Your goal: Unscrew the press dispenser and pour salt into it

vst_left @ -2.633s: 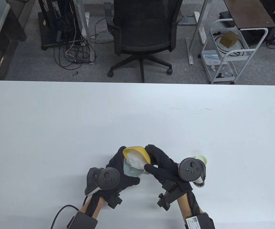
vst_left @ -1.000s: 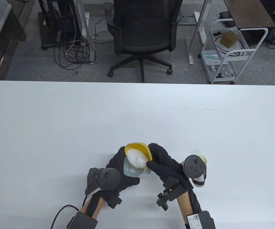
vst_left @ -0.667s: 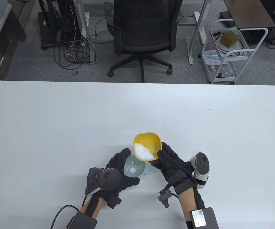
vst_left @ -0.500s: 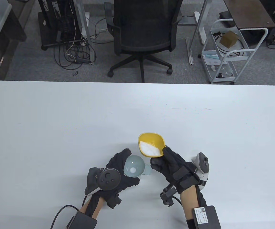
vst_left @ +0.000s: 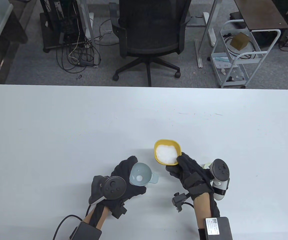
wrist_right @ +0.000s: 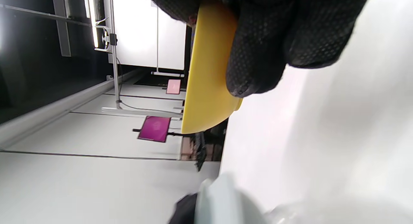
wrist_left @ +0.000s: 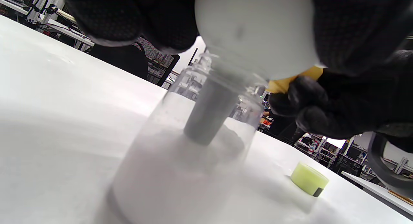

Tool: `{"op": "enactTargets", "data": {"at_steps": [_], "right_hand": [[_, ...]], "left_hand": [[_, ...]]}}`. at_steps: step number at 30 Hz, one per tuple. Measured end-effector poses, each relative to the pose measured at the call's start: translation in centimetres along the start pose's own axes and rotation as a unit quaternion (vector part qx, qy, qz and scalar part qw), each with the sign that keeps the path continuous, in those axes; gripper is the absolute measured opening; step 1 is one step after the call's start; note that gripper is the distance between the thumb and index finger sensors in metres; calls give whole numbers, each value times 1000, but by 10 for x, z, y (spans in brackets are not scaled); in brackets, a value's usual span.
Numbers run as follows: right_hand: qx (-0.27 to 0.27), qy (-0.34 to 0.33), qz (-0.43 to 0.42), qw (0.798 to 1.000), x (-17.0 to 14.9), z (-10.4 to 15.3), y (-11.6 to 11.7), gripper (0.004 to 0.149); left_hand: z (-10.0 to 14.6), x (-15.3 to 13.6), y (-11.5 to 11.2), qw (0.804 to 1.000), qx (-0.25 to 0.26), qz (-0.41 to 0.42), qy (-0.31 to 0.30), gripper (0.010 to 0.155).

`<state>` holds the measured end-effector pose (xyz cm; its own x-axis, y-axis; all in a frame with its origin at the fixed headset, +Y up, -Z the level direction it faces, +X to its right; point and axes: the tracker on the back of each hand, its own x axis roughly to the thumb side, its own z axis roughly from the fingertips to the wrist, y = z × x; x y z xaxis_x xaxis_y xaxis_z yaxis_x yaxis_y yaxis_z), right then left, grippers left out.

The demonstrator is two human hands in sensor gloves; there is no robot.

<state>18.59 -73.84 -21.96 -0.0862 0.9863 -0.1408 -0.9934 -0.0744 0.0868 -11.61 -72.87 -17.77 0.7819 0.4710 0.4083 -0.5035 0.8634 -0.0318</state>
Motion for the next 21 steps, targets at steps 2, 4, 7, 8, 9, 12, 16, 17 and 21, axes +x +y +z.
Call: {"op": "enactTargets", "data": {"at_steps": [2,4,7,8,9,12,16,17,21], "right_hand": [[-21,7,44,999,0,0,-6,60],[-45,19,125,991,1,-1,-13,57],[-62,35,256,964,6,-1,-19,53],[-62,40,287,955,7,-1,-19,52],[-64,48,327,942,8,-2,-19,51],[-61,65,402,911,9,-3,-14,48],[-47,83,463,881,5,-6,-6,47],[-44,86,471,877,4,-6,-5,46],[-32,103,495,862,-1,-9,-2,45]], "left_hand": [[0,0,0,1000,0,0,0,125],[0,0,0,1000,0,0,0,125],[0,0,0,1000,0,0,0,125],[0,0,0,1000,0,0,0,125],[0,0,0,1000,0,0,0,125],[0,0,0,1000,0,0,0,125],[0,0,0,1000,-3,3,0,125],[0,0,0,1000,-3,3,0,125],[0,0,0,1000,-1,6,2,125]]}}
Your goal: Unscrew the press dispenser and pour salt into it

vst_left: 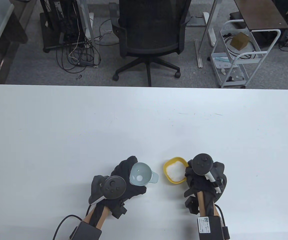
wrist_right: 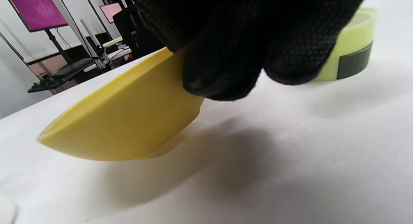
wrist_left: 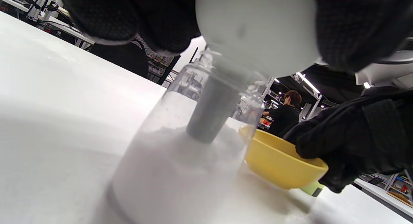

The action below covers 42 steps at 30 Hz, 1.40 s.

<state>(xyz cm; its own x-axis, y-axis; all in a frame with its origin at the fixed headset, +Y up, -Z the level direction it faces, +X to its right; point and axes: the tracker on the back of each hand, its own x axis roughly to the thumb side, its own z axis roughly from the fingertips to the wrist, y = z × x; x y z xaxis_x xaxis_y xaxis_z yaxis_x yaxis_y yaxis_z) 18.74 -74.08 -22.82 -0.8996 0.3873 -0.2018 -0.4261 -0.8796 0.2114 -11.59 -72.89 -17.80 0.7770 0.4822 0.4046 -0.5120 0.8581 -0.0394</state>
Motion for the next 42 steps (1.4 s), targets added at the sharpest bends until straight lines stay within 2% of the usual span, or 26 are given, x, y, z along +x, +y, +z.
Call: {"op": "enactTargets", "data": {"at_steps": [13,20,25,29,34,42], "right_hand": [[30,13,52,998,2,-3,7,46],[32,3,50,998,5,-1,6,49],[-40,-38,28,998,11,10,-10,52],[-100,-108,-25,989,22,22,-19,57],[-133,-164,-23,977,38,36,-24,59],[-170,-196,-10,966,46,42,-22,58]], "left_hand": [[0,0,0,1000,0,-3,2,125],[0,0,0,1000,-3,-2,1,123],[-1,0,0,1000,-5,2,2,124],[-1,0,0,1000,-5,3,3,124],[-1,0,-1,1000,-3,5,3,124],[0,-1,-1,1000,3,11,8,124]]}}
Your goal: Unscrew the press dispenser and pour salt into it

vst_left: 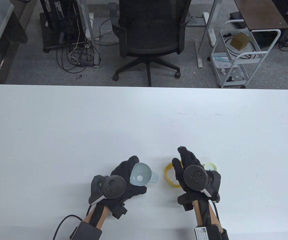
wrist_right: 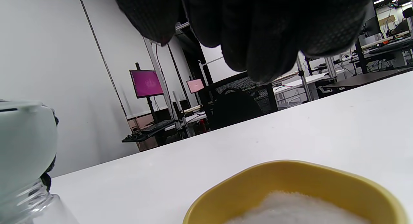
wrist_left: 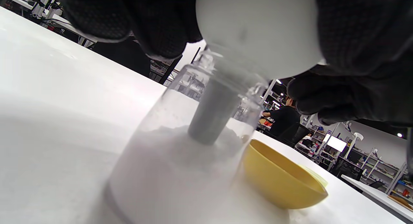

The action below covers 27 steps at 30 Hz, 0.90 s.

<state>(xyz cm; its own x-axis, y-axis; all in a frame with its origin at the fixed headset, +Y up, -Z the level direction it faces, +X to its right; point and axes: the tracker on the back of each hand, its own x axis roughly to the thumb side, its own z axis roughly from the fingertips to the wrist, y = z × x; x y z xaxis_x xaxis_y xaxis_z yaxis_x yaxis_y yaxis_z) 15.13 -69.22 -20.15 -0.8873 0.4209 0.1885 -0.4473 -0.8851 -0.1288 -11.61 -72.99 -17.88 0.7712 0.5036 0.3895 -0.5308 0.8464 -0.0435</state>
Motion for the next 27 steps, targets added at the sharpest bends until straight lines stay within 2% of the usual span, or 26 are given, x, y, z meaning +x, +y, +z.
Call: {"op": "enactTargets", "data": {"at_steps": [16,18,19,21,27], "right_hand": [[-19,-2,1,1000,-5,0,-2,57],[-20,-2,4,1000,-5,0,-2,57],[-20,-3,6,1000,-5,0,-1,57],[-22,-3,9,1000,-4,0,-1,57],[-25,-6,9,1000,-5,0,-1,56]], "left_hand": [[2,0,5,999,29,13,-1,125],[1,-1,1,1000,20,0,-2,124],[1,-4,-4,999,-8,-46,5,124],[-1,-3,-4,1000,3,7,8,122],[0,-3,-4,1000,1,-9,8,123]]}}
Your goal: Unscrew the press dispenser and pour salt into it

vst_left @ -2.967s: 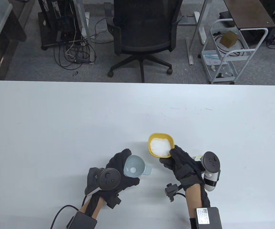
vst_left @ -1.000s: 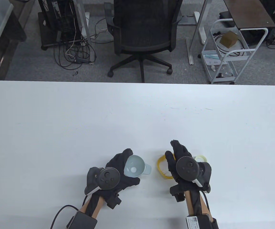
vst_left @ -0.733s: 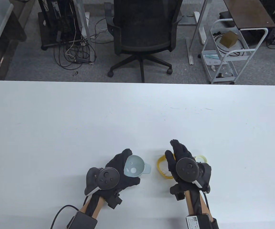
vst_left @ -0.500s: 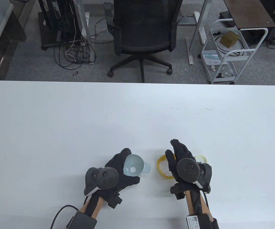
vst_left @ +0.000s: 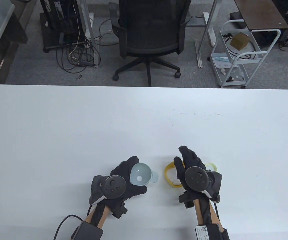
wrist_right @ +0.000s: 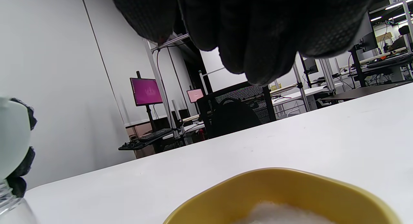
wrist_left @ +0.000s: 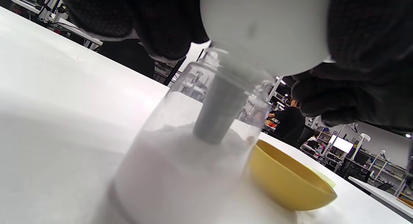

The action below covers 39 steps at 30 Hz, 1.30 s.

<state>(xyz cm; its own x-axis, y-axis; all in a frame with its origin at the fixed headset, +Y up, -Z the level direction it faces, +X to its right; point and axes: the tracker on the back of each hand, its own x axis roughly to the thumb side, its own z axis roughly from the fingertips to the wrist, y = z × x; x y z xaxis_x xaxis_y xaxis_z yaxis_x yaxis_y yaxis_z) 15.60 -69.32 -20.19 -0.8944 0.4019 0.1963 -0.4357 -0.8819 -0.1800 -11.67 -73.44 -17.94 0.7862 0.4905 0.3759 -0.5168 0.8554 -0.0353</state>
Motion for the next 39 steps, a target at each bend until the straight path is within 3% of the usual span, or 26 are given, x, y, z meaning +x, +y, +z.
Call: {"op": "enactTargets", "data": {"at_steps": [39], "right_hand": [[8,-6,11,1000,1,-1,5,57]], "left_hand": [[1,0,-4,1000,-5,0,20,124]]}}
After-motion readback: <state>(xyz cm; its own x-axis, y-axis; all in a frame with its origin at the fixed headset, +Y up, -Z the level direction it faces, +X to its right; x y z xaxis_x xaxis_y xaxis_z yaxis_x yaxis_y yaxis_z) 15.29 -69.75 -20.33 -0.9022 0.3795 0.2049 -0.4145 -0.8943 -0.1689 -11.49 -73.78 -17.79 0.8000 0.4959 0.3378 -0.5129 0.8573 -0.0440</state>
